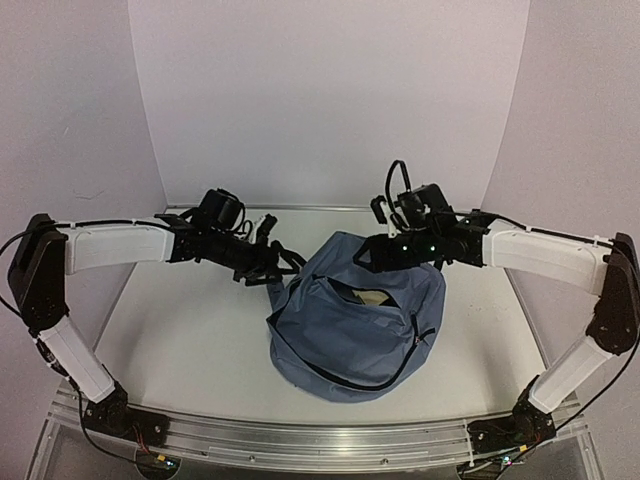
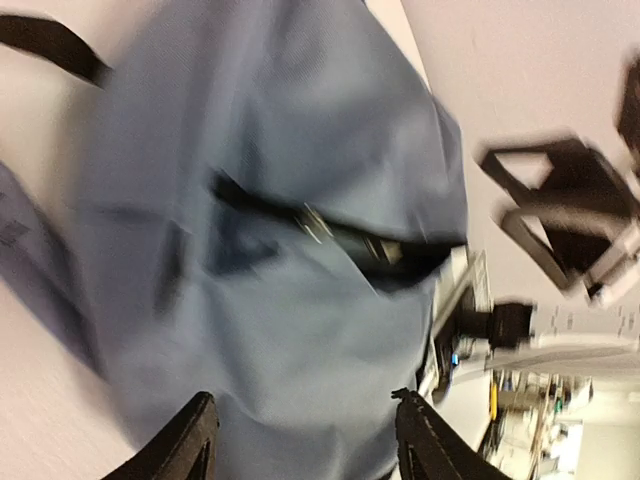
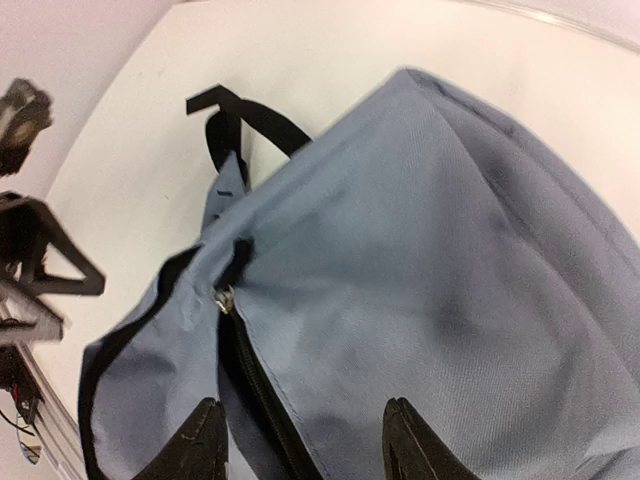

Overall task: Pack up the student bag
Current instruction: Adjust the student bag at the center of the board, then zip the student bag at the center of the board.

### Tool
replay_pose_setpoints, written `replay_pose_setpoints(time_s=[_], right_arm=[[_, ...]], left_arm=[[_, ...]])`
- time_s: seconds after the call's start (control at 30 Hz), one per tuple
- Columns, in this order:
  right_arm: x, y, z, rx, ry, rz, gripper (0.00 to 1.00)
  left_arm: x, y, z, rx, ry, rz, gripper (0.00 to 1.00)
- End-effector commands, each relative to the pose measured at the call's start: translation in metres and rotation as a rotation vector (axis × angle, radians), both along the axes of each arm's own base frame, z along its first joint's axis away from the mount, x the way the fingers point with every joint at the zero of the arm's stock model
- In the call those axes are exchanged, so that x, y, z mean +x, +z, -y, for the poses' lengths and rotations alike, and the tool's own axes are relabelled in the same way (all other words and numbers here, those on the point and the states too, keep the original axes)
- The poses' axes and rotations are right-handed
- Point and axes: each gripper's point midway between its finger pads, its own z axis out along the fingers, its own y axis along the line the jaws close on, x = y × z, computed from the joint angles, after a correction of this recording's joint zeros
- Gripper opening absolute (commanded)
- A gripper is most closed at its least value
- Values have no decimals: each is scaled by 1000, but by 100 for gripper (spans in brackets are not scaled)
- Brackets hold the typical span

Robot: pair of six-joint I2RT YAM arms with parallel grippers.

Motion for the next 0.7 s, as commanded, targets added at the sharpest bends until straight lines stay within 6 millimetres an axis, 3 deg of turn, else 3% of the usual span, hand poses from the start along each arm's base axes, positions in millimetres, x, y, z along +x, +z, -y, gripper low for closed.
replay_pose_setpoints(time_s=[0.0, 0.17, 0.4, 0.53, 0.67], right_arm=[[12, 21, -19, -49, 76, 49, 50], [31, 12, -46, -96, 149, 47, 49], [45, -20, -79, -135, 218, 1, 47], [41, -40, -87, -180, 241, -22, 47], [39, -57, -87, -236, 240, -37, 47]], left_arm=[[49, 2, -17, 21, 112, 20, 63], [68, -9, 0, 34, 52, 46, 69], [70, -39, 7, 80, -12, 17, 74], [66, -55, 7, 94, -24, -13, 70], [66, -67, 9, 102, -28, -25, 59]])
